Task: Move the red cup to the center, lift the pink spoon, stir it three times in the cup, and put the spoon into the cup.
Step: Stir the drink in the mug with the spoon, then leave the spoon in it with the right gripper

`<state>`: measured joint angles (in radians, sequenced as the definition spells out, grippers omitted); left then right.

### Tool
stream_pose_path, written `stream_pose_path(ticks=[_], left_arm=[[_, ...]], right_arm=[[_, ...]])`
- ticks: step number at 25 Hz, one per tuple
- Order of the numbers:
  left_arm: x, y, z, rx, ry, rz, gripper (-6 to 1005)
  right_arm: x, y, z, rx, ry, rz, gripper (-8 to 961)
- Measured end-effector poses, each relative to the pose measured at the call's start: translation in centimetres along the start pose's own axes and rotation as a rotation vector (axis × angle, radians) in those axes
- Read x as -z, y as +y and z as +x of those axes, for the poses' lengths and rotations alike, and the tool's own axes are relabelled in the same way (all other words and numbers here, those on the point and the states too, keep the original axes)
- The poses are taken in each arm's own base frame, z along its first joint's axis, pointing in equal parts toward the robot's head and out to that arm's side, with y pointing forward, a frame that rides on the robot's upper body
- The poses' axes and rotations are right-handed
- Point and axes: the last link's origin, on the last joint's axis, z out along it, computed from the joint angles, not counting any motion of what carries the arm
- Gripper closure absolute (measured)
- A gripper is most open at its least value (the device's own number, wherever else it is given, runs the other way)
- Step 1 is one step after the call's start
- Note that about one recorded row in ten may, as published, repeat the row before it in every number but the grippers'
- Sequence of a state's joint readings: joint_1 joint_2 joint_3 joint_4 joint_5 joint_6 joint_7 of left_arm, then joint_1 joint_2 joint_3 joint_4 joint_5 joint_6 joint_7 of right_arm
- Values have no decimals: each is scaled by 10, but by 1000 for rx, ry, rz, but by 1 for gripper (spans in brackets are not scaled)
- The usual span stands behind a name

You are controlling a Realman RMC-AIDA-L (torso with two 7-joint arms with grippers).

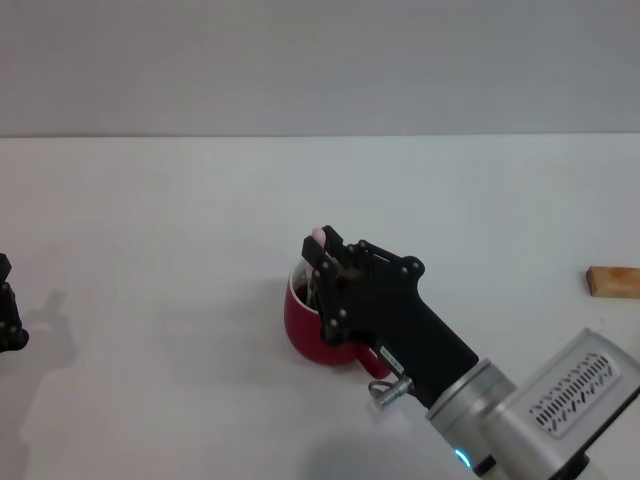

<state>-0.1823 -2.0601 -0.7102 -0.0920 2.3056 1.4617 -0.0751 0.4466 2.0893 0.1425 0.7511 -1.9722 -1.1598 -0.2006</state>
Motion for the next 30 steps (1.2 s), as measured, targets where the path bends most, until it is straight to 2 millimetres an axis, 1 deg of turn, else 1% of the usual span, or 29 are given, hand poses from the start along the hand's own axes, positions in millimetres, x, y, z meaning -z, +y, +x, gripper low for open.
stream_pose_path(ticks=[3, 10, 14, 18, 21, 26, 30], left_arm=[[0, 0, 0, 0, 0, 0, 1001], [0, 0, 0, 0, -1, 5, 1001], [-2, 0, 0, 1, 0, 5, 1001], [-2, 0, 0, 2, 0, 5, 1001], [-2, 0, 0, 3, 1, 5, 1001], [-2, 1, 0, 4, 0, 5, 1001], [-2, 1, 0, 4, 0, 5, 1001]], right_arm=[[-2, -3, 0, 10, -1, 0, 888], [-14, -19, -3, 58, 3, 14, 888], [-15, -28, -3, 80, 3, 34, 888], [-10, -35, -2, 87, 0, 59, 889], [-2, -37, 1, 79, 2, 84, 889], [12, -33, 3, 53, -5, 108, 888], [18, -26, 4, 34, -6, 104, 888]])
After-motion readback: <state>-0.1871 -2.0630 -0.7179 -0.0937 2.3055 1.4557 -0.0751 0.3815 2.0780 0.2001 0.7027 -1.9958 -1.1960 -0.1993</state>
